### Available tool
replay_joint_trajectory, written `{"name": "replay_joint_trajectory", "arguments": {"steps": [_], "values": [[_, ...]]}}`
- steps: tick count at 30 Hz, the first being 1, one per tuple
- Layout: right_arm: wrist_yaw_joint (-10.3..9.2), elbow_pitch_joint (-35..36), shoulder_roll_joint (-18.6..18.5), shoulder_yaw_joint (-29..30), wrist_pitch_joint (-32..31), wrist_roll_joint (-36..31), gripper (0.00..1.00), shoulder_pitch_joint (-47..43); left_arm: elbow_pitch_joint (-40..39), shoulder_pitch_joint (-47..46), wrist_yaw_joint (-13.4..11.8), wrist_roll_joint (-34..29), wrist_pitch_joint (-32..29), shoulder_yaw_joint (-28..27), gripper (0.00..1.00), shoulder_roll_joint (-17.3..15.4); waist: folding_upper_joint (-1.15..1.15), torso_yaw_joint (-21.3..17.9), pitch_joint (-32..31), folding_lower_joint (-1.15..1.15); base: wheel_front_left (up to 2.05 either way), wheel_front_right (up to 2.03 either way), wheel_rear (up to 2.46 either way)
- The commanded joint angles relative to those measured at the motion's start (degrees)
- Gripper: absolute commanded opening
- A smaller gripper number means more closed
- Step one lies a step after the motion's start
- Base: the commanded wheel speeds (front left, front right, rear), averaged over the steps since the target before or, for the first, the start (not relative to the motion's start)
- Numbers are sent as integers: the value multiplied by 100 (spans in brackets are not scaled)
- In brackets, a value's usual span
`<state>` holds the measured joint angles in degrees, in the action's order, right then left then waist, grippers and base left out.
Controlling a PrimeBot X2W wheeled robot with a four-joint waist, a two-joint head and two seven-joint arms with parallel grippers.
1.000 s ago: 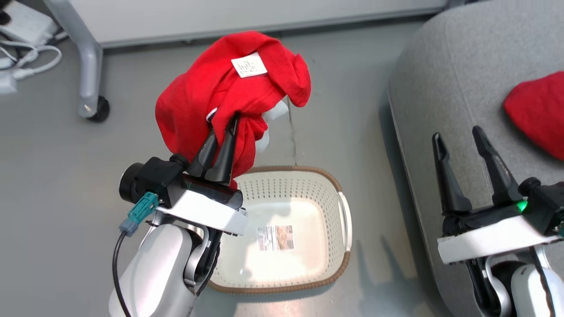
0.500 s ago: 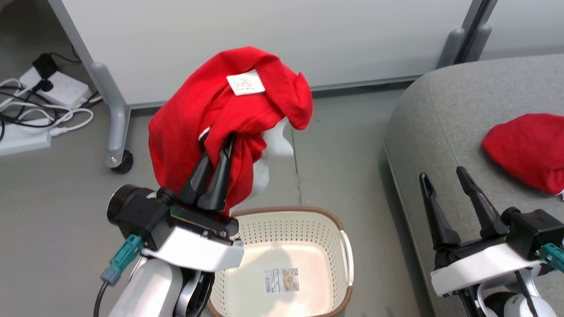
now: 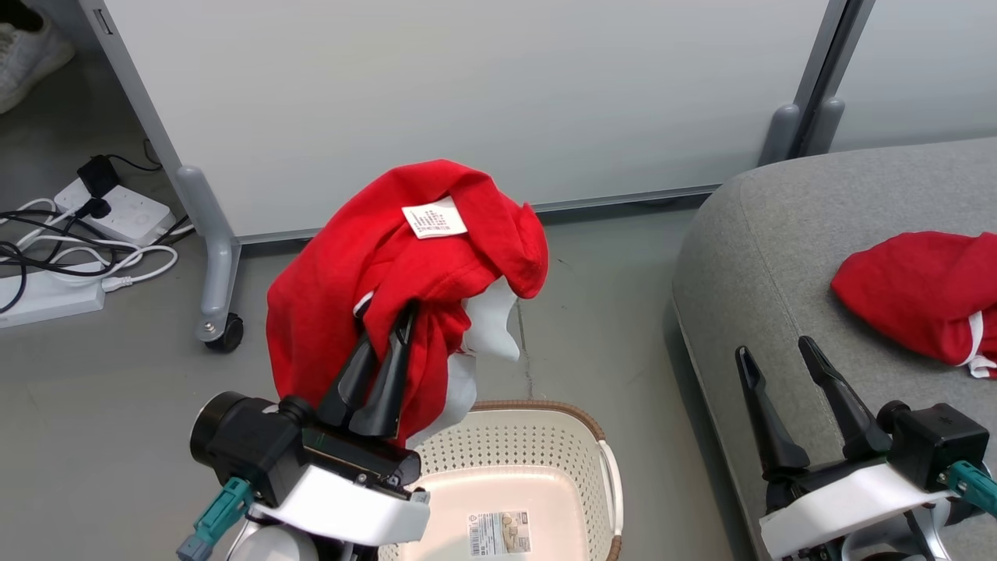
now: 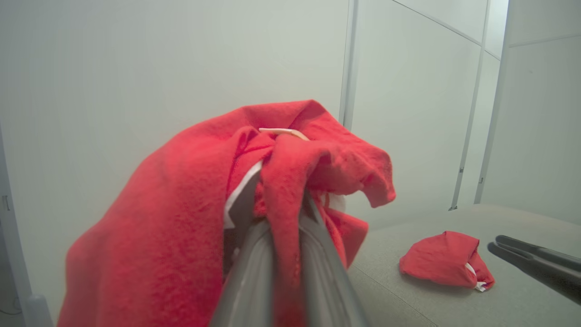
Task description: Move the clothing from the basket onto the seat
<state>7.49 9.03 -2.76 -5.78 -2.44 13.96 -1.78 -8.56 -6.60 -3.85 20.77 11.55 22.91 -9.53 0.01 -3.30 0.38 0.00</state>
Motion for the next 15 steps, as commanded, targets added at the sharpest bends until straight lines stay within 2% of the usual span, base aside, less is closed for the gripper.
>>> {"name": "replay_joint_trajectory", "arguments": {"steps": [1, 15], "values": [[1, 35, -30, 23, -13, 35, 100, -48, -34, 38, -14, 21, -16, -7, 0, -17, -1, 11, -7, 0, 0, 0, 0], [1, 74, -30, -8, -54, 18, 100, -79, -124, 17, -68, 33, 10, 37, 0, -52, -1, 63, 2, 0, 0, 0, 0]]}}
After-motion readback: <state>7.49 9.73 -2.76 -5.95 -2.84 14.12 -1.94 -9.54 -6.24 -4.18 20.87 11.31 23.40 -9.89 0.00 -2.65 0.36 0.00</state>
